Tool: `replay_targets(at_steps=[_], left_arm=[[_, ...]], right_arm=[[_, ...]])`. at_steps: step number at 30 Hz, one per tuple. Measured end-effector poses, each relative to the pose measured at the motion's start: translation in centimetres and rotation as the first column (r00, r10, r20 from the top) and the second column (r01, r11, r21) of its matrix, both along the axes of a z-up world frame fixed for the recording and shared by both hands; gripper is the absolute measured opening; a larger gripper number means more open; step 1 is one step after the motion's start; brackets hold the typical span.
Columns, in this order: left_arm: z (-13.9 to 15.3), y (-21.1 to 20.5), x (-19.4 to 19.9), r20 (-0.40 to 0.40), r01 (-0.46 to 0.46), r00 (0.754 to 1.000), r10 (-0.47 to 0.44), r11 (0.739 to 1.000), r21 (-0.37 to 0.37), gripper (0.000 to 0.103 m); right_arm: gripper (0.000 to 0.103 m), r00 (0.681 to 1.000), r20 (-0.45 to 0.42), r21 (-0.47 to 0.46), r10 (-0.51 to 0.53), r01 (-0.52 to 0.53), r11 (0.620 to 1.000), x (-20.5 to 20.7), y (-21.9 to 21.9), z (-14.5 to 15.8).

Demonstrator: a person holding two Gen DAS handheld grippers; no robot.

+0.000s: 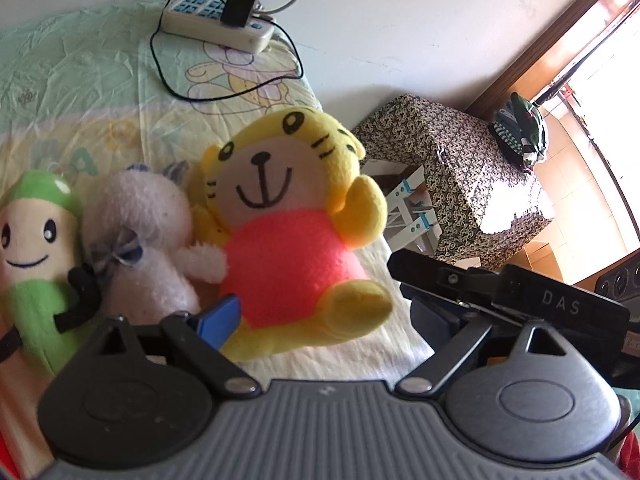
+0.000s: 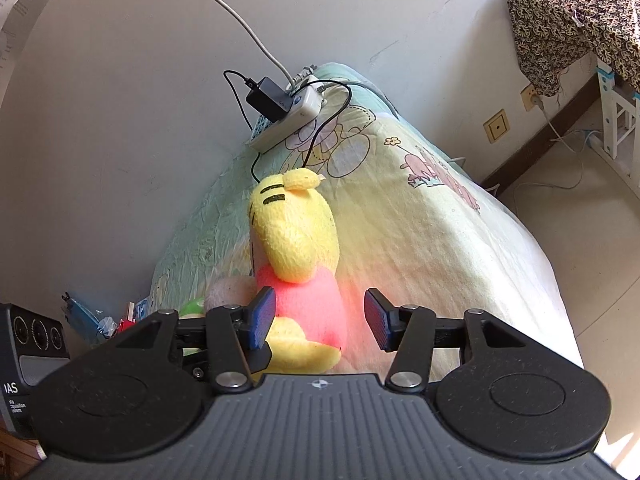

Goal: Organize objects
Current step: 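Move the right gripper to the yellow tiger plush with pink belly, then close the right gripper on the yellow tiger plush and lift it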

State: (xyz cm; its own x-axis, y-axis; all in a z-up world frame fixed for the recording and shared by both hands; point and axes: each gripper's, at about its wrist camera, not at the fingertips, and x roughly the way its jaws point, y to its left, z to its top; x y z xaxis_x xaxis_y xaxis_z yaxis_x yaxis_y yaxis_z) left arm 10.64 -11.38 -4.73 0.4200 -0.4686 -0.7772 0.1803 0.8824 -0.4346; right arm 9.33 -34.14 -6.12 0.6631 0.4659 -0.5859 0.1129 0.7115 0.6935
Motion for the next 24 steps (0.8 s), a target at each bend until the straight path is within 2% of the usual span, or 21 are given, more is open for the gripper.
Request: replay_targets(at_steps=[5, 9, 12, 17, 21, 24], left_arm=[[-1.3, 1.0, 1.5, -0.035, -0.011, 0.999, 0.01, 0.999, -0.032, 0.092], [-2.0, 0.6, 2.0, -0.031, 0.017, 0.999, -0.018, 1.0, -0.025, 0.093], [-2.8, 0.1, 2.6, -0.036, 0.03, 0.999, -0.03, 1.0, 0.002, 0.094], [-3.6, -0.6, 3.3, -0.036, 0.05, 0.998, -0.048, 0.997, 0.051, 0.094], [-4.0, -1.2, 3.2, -0.025, 0.049, 0.999, -0.047, 0.994, 0.094, 0.093], [-3.9, -1.3, 3.0, -0.018, 0.064, 0.998, -0.063, 0.992, 0.11, 0.092]], right_arm=[[0.055, 1.0, -0.019, 0.033, 0.015, -0.014, 0.999, 1.7, 0.3, -0.8], [0.057, 0.999, -0.024, 0.044, 0.043, -0.042, 0.998, 3.2, 0.9, -1.2], [0.064, 0.997, -0.027, 0.043, 0.076, -0.075, 0.996, 4.2, 1.7, -1.5], [0.068, 0.991, -0.05, 0.059, 0.122, -0.119, 0.991, 5.6, 3.1, -2.9], [0.068, 0.987, -0.073, 0.137, 0.141, -0.13, 0.982, 6.2, 3.4, -4.2], [0.061, 0.985, -0.075, 0.173, 0.152, -0.138, 0.975, 5.9, 3.1, -4.2]])
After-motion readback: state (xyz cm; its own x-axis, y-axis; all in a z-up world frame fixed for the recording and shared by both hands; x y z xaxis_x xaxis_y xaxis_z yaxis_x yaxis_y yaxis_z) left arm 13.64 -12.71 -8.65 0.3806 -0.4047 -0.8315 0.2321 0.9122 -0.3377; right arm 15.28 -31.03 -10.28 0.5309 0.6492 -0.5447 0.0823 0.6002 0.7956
